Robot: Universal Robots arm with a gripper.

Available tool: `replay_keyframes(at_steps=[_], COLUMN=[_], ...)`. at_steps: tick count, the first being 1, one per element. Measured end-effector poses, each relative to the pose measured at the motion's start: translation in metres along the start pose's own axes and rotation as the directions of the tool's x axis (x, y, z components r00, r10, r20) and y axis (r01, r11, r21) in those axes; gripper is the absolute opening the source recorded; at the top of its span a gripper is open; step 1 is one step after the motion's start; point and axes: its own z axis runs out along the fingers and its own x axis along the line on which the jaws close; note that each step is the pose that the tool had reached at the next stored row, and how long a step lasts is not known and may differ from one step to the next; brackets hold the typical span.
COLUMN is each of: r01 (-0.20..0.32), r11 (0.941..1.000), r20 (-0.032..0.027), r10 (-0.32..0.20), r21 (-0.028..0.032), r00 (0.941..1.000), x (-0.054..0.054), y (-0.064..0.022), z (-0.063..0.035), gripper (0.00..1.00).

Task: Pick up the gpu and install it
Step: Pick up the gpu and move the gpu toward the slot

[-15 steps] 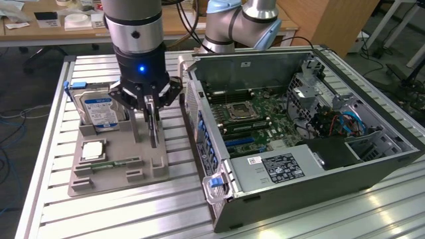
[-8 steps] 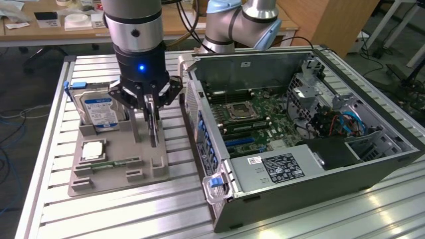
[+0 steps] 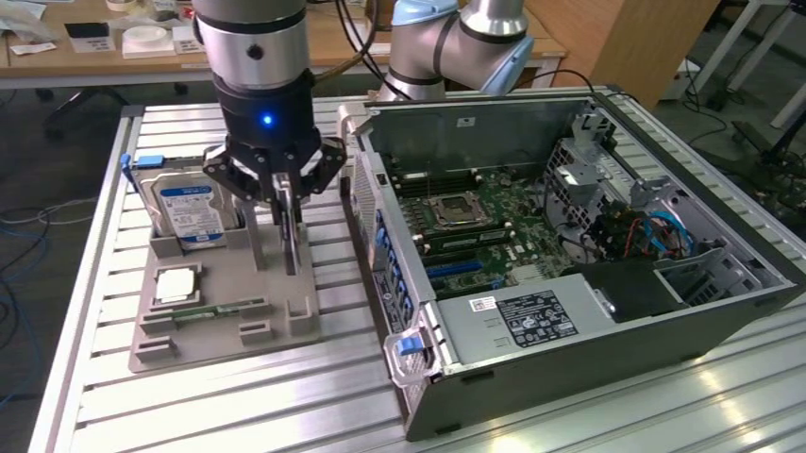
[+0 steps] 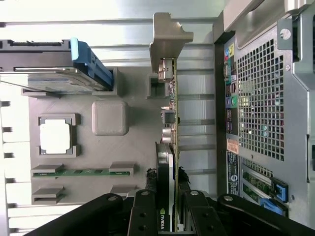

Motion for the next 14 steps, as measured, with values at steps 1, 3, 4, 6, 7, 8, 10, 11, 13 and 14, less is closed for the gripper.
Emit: replay_keyframes(at_steps=[1, 3, 4, 6, 7, 8, 10, 11, 13, 14], r01=[0.000, 0.000, 0.000, 0.000, 0.000, 0.000, 0.000, 0.000, 0.000, 0.000], r11=[1.0000, 1.0000, 1.0000, 1.0000, 1.0000, 1.0000, 1.0000, 1.0000, 1.0000, 1.0000], r20=[0.0000, 0.0000, 0.0000, 0.0000, 0.0000, 0.0000, 0.0000, 0.0000, 0.0000, 0.0000], r10=[0.000, 0.000, 0.000, 0.000, 0.000, 0.000, 0.000, 0.000, 0.000, 0.000], r21=[0.0001, 0.0001, 0.0000, 0.0000, 0.0000, 0.0000, 0.0001, 0.0001, 0.0000, 0.0000], r00=[1.0000, 1.0000, 1.0000, 1.0000, 1.0000, 1.0000, 1.0000, 1.0000, 1.0000, 1.0000], x=[0.000, 0.000, 0.000, 0.000, 0.000, 0.000, -0.001, -0.001, -0.001, -0.001], y=[0.0001, 0.0004, 0.0005, 0.0007, 0.0009, 0.0010, 0.0012, 0.0013, 0.0015, 0.0017], z=[-0.0029, -0.0083, -0.0109, -0.0154, -0.0174, -0.0196, -0.0239, -0.0264, -0.0318, -0.0348], gripper=[0.26, 0.26, 0.26, 0.26, 0.26, 0.26, 0.26, 0.26, 0.26, 0.26])
